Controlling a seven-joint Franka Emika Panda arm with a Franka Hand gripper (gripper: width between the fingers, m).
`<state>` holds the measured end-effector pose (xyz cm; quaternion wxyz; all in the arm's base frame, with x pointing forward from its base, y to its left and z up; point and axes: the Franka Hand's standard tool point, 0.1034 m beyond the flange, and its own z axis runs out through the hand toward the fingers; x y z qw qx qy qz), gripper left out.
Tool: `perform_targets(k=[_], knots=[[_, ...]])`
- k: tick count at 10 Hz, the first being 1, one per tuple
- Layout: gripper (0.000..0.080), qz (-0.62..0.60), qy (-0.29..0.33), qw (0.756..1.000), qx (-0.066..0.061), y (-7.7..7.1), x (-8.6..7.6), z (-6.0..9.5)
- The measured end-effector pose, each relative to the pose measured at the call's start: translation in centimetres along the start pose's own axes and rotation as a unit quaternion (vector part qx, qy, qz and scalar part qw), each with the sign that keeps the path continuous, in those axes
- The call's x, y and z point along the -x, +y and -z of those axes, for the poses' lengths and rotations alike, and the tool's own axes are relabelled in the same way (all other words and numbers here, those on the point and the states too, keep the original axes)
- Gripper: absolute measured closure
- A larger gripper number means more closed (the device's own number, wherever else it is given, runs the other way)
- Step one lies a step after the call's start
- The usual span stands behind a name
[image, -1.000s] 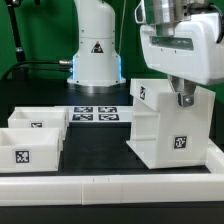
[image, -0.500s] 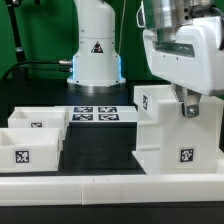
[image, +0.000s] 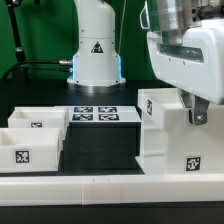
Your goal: Assemble drawer
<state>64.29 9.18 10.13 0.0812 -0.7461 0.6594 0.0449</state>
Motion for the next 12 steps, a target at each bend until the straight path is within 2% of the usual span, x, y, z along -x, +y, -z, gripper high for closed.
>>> perform_targets(k=[1, 4, 5, 6, 8, 9, 10, 12], knots=[[0.0761, 0.0, -0.002, 1.0, 0.006, -0.1, 0.0, 0.0], [0.0754, 0.004, -0.003, 1.0, 0.009, 0.0, 0.1, 0.0], [0.0547, 0.005, -0.003, 1.0, 0.009, 0.0, 0.1, -0.1], [0.0547, 0.005, -0.003, 1.0, 0.01, 0.0, 0.1, -0.1], [0.0205, 0.007, -0.003, 1.0, 0.01, 0.0, 0.2, -0.1], [0.0205, 0.007, -0.003, 1.0, 0.01, 0.0, 0.2, -0.1], [0.0167, 0.011, -0.003, 1.0, 0.009, 0.0, 0.4, -0.1], [0.0153, 0.065, -0.005, 0.998, 0.012, 2.0, 1.9, 0.5]])
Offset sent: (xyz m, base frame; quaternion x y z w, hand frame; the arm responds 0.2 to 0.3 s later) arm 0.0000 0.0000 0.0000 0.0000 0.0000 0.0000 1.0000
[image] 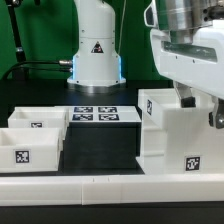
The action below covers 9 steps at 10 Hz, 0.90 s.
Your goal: Assemble drawer
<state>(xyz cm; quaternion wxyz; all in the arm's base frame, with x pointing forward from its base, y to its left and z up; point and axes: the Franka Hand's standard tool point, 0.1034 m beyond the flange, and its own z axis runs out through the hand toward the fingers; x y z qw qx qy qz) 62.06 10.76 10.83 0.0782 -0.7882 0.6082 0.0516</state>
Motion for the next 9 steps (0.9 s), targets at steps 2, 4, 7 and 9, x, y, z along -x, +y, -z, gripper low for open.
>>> perform_targets(k=[2, 4, 7, 9], knots=[[0.0151, 0.075, -0.004, 0.997, 0.0, 2.9, 0.9, 2.4], [0.0151, 0.123, -0.004, 0.992, -0.002, 4.6, 0.4, 3.5], [0.0151, 0.198, -0.004, 0.98, 0.002, 4.5, 0.5, 3.1], [0.0151, 0.358, -0.004, 0.934, 0.017, 5.3, -0.6, 3.3]])
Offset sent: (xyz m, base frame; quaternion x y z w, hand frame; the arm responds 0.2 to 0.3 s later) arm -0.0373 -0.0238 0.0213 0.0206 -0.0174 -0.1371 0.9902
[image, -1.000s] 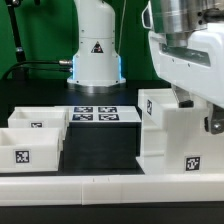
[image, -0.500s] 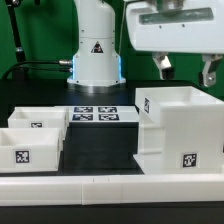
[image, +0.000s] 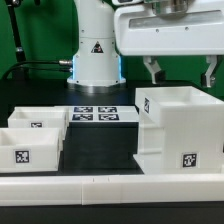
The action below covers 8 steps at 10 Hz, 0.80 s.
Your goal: Assemble drawer
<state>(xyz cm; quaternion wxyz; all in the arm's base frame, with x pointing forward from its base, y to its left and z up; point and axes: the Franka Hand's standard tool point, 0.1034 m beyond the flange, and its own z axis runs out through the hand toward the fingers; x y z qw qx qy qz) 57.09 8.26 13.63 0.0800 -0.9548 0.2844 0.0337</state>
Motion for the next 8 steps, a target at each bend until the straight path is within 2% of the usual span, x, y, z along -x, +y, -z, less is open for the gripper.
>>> perform_targets(k=[2, 4, 5, 6, 8], knots=[[0.0151, 0.103, 0.004, 0.995, 0.004, 1.3, -0.6, 0.5], [0.0151, 0.19, 0.015, 0.982, 0.009, 4.6, -2.2, 0.8], [0.0151, 0.229, 0.024, 0.973, 0.012, 6.2, -3.0, 0.5], [0.0151, 0.237, 0.026, 0.971, 0.013, 7.3, -3.2, 0.2], [0.0151, 0.238, 0.026, 0.971, 0.013, 7.0, -3.1, 0.2]])
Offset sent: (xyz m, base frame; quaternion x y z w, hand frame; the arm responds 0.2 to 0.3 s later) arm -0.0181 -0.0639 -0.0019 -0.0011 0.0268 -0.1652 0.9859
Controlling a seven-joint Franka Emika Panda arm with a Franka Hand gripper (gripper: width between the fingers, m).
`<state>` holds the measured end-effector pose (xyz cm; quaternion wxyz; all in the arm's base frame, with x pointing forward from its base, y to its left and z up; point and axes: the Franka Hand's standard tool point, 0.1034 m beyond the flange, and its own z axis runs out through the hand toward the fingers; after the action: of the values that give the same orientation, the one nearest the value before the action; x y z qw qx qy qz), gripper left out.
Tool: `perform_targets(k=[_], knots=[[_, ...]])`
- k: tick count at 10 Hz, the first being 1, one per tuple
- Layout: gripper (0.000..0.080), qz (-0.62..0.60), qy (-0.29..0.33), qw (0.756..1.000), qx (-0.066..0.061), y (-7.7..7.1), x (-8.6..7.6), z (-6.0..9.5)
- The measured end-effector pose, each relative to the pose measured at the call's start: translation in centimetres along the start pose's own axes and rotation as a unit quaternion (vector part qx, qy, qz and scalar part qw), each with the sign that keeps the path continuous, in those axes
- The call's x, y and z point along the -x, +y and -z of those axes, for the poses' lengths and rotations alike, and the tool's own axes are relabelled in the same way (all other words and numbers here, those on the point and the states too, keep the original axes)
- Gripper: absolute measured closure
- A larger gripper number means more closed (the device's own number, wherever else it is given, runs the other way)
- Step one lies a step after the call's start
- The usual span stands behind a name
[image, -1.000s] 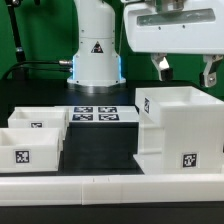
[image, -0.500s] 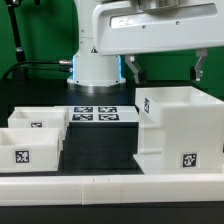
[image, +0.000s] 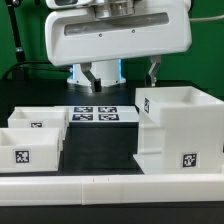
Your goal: Assemble drawer
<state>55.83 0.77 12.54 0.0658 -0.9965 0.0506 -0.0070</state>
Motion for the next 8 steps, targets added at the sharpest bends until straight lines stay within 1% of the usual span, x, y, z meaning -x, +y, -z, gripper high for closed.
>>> perform_targets(k=[2, 3, 4, 6, 7, 8], knots=[[0.0151, 0.0, 0.0, 1.0, 0.0, 0.0, 0.0, 0.0], [0.0151, 0.0, -0.003, 1.0, 0.002, 0.4, 0.1, 0.0], [0.0151, -0.005, -0.023, 1.0, 0.011, 2.1, 0.8, -0.2], [0.0151, -0.023, -0.026, 0.999, 0.02, 4.8, 1.5, -0.4], [0.0151, -0.021, -0.022, 0.999, 0.031, 5.7, 1.8, -0.9], [0.0151, -0.022, -0.013, 0.999, 0.037, 6.2, 2.2, -1.8]])
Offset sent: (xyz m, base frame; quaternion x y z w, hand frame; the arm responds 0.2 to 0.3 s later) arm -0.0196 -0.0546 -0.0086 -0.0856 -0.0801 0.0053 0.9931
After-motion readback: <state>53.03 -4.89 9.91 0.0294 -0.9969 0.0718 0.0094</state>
